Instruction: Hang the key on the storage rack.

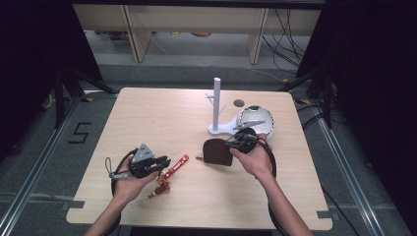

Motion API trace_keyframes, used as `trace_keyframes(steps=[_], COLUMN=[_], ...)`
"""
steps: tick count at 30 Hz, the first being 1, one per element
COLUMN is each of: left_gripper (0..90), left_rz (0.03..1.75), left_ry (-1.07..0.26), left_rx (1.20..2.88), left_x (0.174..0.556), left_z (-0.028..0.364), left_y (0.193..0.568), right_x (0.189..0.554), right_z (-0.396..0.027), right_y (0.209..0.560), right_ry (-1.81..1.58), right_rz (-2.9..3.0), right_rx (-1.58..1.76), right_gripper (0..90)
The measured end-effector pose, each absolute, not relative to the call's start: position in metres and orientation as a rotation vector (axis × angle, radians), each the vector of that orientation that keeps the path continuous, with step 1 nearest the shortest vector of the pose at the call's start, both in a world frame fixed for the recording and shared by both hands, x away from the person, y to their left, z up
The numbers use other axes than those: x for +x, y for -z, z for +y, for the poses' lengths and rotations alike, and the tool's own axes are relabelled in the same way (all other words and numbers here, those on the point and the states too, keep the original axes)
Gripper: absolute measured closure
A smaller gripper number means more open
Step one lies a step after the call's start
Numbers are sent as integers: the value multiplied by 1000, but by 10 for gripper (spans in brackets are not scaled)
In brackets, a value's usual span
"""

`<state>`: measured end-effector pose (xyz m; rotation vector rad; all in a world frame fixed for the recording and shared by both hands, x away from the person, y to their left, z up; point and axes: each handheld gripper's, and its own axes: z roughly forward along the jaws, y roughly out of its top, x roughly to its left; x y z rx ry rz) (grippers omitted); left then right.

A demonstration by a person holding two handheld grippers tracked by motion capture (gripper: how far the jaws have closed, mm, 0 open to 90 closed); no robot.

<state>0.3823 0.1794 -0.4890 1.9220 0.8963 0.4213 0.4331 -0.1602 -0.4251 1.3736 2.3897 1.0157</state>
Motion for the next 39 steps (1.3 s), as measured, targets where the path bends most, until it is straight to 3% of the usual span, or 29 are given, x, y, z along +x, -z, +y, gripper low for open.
trace_keyframes(steps=[19, 30, 39], left_gripper=[530, 520, 433], left_rz=[975, 983, 987], left_ry=[-438, -460, -477], left_rx=[1802, 1788, 1771], left_x=[365, 365, 368], left_z=[200, 209, 212], left_y=[497, 498, 499], right_x=[420, 418, 417], right_z=[-190, -206, -224], right_y=[387, 369, 352], right_ry=[-980, -907, -869], right_rz=[2369, 2370, 2324], right_rx=[1197, 1214, 1215], right_gripper=[847, 847, 847])
